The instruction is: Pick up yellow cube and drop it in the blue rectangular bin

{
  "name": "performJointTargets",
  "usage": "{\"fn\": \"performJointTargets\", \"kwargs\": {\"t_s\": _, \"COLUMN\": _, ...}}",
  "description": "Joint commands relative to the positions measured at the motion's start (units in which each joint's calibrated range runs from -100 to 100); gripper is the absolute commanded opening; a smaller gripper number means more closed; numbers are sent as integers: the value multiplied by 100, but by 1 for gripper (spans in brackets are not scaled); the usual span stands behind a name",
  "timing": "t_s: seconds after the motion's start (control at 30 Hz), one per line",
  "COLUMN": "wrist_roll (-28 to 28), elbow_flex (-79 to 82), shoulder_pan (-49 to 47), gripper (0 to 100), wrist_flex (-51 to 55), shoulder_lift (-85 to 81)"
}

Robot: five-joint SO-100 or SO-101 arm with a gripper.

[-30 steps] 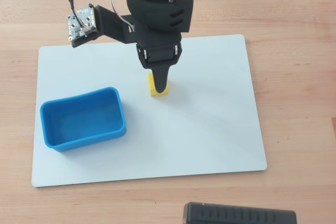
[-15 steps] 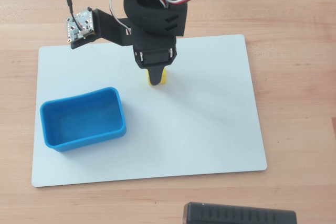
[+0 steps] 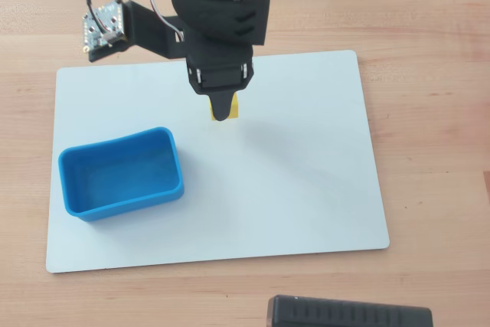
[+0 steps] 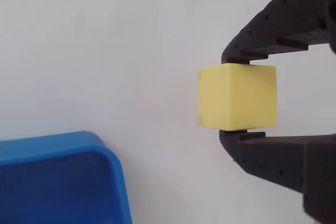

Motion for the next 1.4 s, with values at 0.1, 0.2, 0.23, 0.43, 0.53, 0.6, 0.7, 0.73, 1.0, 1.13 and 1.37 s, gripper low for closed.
{"fn": "performJointTargets", "kwargs": {"t_s": 0.1, "wrist_roll": -103, "elbow_flex": -1951, "shoulder_pan": 142, "gripper": 0, "wrist_flex": 668, "shoulder_lift": -683}}
{"fn": "performJointTargets", "kwargs": {"t_s": 0.2, "wrist_roll": -112, "elbow_flex": -2269, "shoulder_pan": 142, "gripper": 0, "wrist_flex": 759, "shoulder_lift": -711}}
{"fn": "performJointTargets", "kwargs": {"t_s": 0.23, "wrist_roll": -117, "elbow_flex": -2360, "shoulder_pan": 168, "gripper": 0, "wrist_flex": 759, "shoulder_lift": -721}}
{"fn": "performJointTargets", "kwargs": {"t_s": 0.43, "wrist_roll": -117, "elbow_flex": -3114, "shoulder_pan": 382, "gripper": 0, "wrist_flex": 784, "shoulder_lift": -767}}
{"fn": "performJointTargets", "kwargs": {"t_s": 0.53, "wrist_roll": -117, "elbow_flex": -3287, "shoulder_pan": 511, "gripper": 0, "wrist_flex": 726, "shoulder_lift": -730}}
{"fn": "performJointTargets", "kwargs": {"t_s": 0.6, "wrist_roll": -117, "elbow_flex": -3305, "shoulder_pan": 640, "gripper": 0, "wrist_flex": 643, "shoulder_lift": -665}}
{"fn": "performJointTargets", "kwargs": {"t_s": 0.7, "wrist_roll": -117, "elbow_flex": -3251, "shoulder_pan": 905, "gripper": 0, "wrist_flex": 420, "shoulder_lift": -507}}
{"fn": "performJointTargets", "kwargs": {"t_s": 0.73, "wrist_roll": -117, "elbow_flex": -3278, "shoulder_pan": 1008, "gripper": 0, "wrist_flex": 379, "shoulder_lift": -414}}
{"fn": "performJointTargets", "kwargs": {"t_s": 1.0, "wrist_roll": -88, "elbow_flex": -3305, "shoulder_pan": 1652, "gripper": 0, "wrist_flex": -116, "shoulder_lift": 599}}
{"fn": "performJointTargets", "kwargs": {"t_s": 1.13, "wrist_roll": -137, "elbow_flex": -3951, "shoulder_pan": 1694, "gripper": 0, "wrist_flex": -108, "shoulder_lift": 1397}}
{"fn": "performJointTargets", "kwargs": {"t_s": 1.37, "wrist_roll": -156, "elbow_flex": -4678, "shoulder_pan": 1540, "gripper": 0, "wrist_flex": -92, "shoulder_lift": 1871}}
